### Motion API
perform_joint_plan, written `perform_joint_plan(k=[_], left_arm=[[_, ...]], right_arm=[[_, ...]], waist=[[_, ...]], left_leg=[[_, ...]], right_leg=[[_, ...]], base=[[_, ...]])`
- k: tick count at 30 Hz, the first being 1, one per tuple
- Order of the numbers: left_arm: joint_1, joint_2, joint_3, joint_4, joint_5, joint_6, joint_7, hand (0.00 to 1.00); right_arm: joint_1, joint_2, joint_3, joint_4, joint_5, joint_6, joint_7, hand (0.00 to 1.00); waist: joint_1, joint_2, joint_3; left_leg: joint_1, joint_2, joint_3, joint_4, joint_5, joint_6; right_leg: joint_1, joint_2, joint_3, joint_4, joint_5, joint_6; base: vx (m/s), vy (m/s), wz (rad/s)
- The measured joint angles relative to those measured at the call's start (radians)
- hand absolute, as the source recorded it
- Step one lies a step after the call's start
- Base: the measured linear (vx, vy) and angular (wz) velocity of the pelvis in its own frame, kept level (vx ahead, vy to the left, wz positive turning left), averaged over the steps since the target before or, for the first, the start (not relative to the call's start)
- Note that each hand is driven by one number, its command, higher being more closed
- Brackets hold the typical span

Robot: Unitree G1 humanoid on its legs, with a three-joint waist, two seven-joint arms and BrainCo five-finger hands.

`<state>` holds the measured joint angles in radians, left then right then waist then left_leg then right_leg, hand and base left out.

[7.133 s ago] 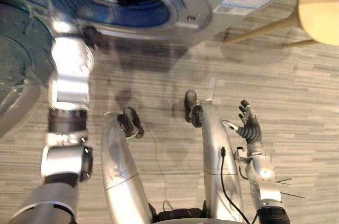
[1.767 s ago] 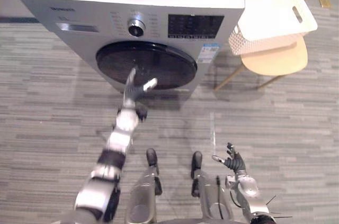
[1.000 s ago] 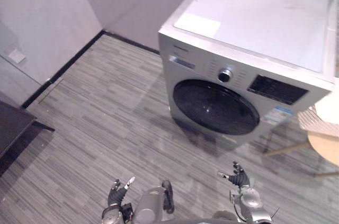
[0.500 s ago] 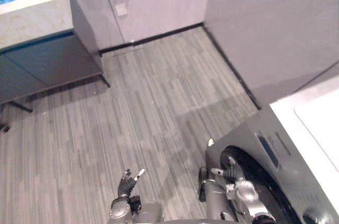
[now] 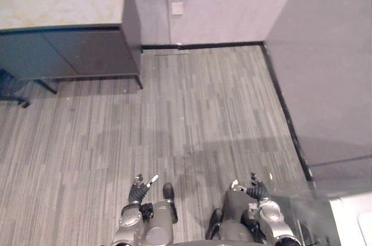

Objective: Pick up the laundry basket with both hands and put the clothes into the washing machine.

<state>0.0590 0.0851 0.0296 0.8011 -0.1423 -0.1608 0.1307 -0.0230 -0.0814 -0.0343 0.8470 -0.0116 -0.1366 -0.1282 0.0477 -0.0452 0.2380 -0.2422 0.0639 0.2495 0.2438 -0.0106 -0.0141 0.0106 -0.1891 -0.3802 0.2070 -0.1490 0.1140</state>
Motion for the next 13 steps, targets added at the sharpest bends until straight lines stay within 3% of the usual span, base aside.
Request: perform_joint_plan(k=[2,4,5,7,10,11,12,13], left_arm=[[0.028,-0.001,0.001,0.006,0.009,0.0,0.001,0.0],[0.044,0.005,-0.001,0.017,0.036,0.001,0.0,0.0],[0.046,0.009,-0.001,0.017,0.038,0.001,-0.001,0.0],[0.054,0.03,0.001,0.016,0.039,0.001,-0.001,0.0],[0.06,0.046,0.005,0.016,0.039,0.0,-0.006,0.0],[0.057,0.049,0.007,0.016,0.038,-0.001,-0.011,0.0],[0.056,0.053,0.006,0.018,0.039,-0.001,-0.018,0.0],[0.047,0.048,0.0,0.025,0.039,-0.002,-0.022,0.0]], right_arm=[[-0.009,0.003,0.001,-0.003,-0.01,-0.001,0.001,0.0],[-0.012,0.016,0.003,-0.013,-0.022,0.005,0.001,0.0],[-0.01,0.02,0.006,-0.012,-0.024,0.007,0.001,0.0],[-0.007,0.032,0.029,-0.009,-0.039,0.011,0.002,0.0],[-0.014,0.031,0.045,-0.009,-0.04,0.01,0.003,0.0],[-0.014,0.028,0.045,-0.008,-0.04,0.01,0.003,0.0],[-0.01,0.024,0.044,-0.007,-0.041,0.01,0.002,0.0],[-0.012,0.01,0.042,0.004,-0.041,0.011,0.003,0.0]], waist=[[-0.006,0.01,0.0],[-0.01,0.006,-0.002],[-0.011,0.004,-0.003],[-0.015,-0.012,-0.013],[-0.036,-0.013,-0.015],[-0.035,-0.013,-0.016],[-0.044,-0.016,-0.018],[-0.051,-0.004,-0.022]], left_leg=[[0.07,-0.034,0.004,-0.008,-0.051,0.037],[0.142,-0.07,0.003,-0.04,-0.078,0.047],[0.15,-0.075,0.0,-0.046,-0.08,0.051],[0.158,-0.081,-0.016,-0.069,-0.082,0.059],[0.171,-0.076,-0.064,-0.104,-0.06,0.058],[0.17,-0.073,-0.074,-0.105,-0.054,0.048],[0.168,-0.075,-0.104,-0.101,-0.048,0.036],[0.171,-0.072,-0.129,-0.106,-0.041,0.025]], right_leg=[[-0.003,-0.056,0.017,0.141,-0.049,0.021],[-0.099,-0.129,0.085,0.43,-0.042,-0.011],[-0.127,-0.136,0.106,0.477,-0.044,-0.021],[-0.187,-0.103,0.178,0.496,-0.088,-0.015],[-0.205,-0.004,0.237,0.295,-0.111,-0.002],[-0.202,0.03,0.261,0.192,-0.088,-0.017],[-0.174,0.05,0.279,0.131,0.013,-0.045],[-0.153,0.054,0.253,0.109,0.032,-0.05]], base=[[0.05,0.088,-0.01],[0.02,0.101,0.01],[0.03,0.075,0.13],[0.04,0.019,0.2],[0.06,-0.052,0.35],[0.08,-0.107,0.61],[0.12,-0.143,0.78],[0.09,-0.099,0.64]])
